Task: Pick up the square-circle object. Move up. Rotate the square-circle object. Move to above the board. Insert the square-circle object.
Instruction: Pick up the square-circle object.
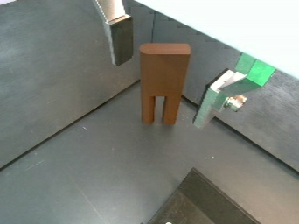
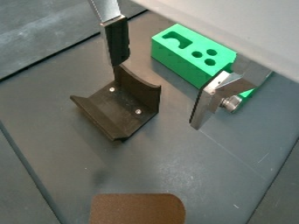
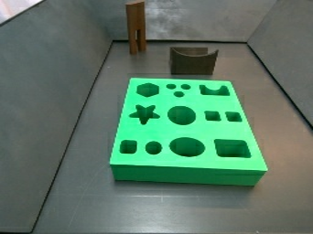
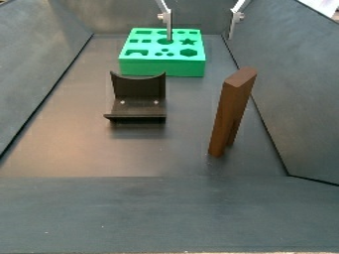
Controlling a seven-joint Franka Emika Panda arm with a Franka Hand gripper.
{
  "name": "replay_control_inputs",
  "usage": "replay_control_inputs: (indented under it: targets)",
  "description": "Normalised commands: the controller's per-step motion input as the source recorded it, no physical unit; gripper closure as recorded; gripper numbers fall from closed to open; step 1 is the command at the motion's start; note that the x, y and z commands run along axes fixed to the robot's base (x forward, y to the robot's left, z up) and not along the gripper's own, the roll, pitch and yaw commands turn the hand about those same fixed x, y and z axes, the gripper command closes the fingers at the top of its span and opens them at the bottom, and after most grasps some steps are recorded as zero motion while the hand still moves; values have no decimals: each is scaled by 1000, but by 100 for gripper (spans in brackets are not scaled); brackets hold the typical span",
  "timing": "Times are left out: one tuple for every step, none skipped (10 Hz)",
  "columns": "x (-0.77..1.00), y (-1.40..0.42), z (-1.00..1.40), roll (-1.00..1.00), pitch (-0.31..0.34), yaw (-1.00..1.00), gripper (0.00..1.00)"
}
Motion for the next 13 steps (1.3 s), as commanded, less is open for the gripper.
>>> replay_control_inputs:
  targets:
    - [-11, 137, -80, 16, 70, 143, 0]
    - [-109, 294, -83, 29, 56, 271, 0]
    - [-314, 177, -143, 0, 0, 489, 0]
    - [-380, 311, -80, 0, 4, 511, 0]
    - [-523, 320, 0, -13, 0, 449, 0]
    - [-469, 357, 0, -36, 0, 371, 0]
    - [-457, 314, 0, -24, -11, 129, 0]
    - [-440, 177, -114, 4, 4, 0, 0]
    - [-3, 269, -183, 0, -10, -723, 0]
    - [-143, 0, -74, 0, -34, -983, 0]
    - [-386, 171, 0, 0, 0, -711, 0]
    - [-329, 286, 51, -6, 66, -583, 0]
    - [-277, 274, 0, -6, 90, -623, 0]
